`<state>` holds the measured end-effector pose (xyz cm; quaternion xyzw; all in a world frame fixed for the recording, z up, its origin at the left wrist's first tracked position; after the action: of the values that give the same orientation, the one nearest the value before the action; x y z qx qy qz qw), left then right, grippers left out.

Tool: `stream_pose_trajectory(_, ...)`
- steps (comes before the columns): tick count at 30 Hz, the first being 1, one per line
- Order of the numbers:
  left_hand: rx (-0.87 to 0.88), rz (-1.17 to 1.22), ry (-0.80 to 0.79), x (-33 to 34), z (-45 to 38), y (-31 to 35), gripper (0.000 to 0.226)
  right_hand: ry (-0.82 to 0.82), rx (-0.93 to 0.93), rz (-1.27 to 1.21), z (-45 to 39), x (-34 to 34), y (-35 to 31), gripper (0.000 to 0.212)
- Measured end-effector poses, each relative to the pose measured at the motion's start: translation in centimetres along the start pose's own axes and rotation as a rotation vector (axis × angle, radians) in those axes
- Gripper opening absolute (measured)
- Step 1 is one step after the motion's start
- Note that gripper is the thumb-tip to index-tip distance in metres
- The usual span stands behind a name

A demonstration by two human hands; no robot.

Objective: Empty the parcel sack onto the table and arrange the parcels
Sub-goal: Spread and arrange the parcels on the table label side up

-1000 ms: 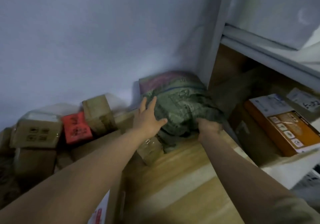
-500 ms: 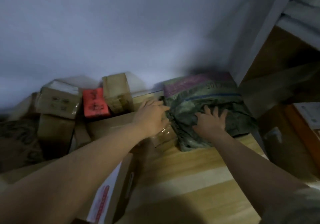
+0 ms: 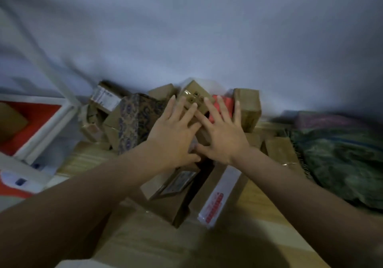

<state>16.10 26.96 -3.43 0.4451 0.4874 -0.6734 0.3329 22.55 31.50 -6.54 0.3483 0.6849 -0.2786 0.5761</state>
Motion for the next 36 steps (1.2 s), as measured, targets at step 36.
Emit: stream_pose_trajectory(36, -0.063, 0.353, 0.026, 12.9, -2.5, -16.7, 0.083, -0.341, -0.029, 0.514, -13.0, 8.3, -12.5, 0.078)
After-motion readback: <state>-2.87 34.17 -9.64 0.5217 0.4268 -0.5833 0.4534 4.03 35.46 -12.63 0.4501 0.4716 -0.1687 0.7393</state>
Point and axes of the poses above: each hand's wrist, its own z-axis away from the middle knuckle, its own x-axis out of the palm, y = z × x, the point moved 10 cm from there along -z, towards the middle knuckle, and after that the axes turned 4 degrees about z, right-handed, at the moved point
